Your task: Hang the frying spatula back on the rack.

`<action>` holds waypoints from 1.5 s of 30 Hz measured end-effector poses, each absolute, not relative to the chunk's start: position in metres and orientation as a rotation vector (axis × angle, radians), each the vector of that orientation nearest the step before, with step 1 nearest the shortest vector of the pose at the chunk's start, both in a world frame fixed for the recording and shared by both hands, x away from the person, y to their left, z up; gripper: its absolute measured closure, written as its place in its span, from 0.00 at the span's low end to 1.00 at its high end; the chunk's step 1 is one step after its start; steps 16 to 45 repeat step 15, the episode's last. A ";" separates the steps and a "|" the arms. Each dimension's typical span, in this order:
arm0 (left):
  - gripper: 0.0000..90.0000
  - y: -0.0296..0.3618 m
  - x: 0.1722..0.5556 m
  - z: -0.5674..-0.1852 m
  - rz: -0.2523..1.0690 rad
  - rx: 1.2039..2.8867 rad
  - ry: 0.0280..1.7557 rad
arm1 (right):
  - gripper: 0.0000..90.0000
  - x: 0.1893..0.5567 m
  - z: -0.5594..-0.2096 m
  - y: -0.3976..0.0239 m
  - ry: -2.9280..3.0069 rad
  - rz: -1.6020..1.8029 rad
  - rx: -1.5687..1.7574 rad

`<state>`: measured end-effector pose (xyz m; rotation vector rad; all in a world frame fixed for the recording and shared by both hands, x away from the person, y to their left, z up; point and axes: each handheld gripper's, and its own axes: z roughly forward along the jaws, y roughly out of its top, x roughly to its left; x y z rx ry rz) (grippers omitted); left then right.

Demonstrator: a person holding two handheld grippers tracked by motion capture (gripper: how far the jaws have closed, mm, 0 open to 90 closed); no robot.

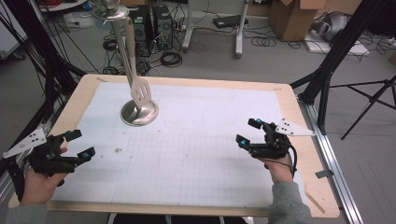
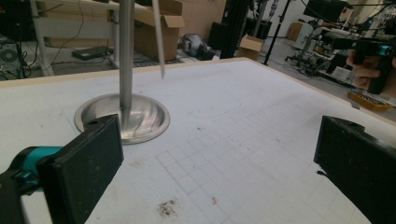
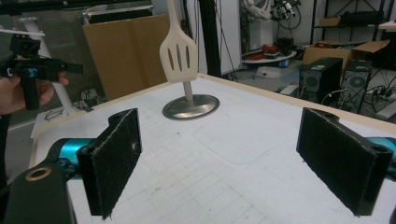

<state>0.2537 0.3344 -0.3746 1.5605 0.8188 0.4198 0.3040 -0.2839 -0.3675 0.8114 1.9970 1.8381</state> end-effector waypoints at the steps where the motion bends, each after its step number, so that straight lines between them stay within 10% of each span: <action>1: 0.02 0.335 0.254 -0.375 0.420 1.560 0.821 | 0.14 0.302 -0.368 -0.285 1.996 1.828 0.817; 45: 0.02 0.331 0.254 -0.376 0.424 1.568 0.830 | 0.14 0.294 -0.373 -0.299 1.956 1.817 0.808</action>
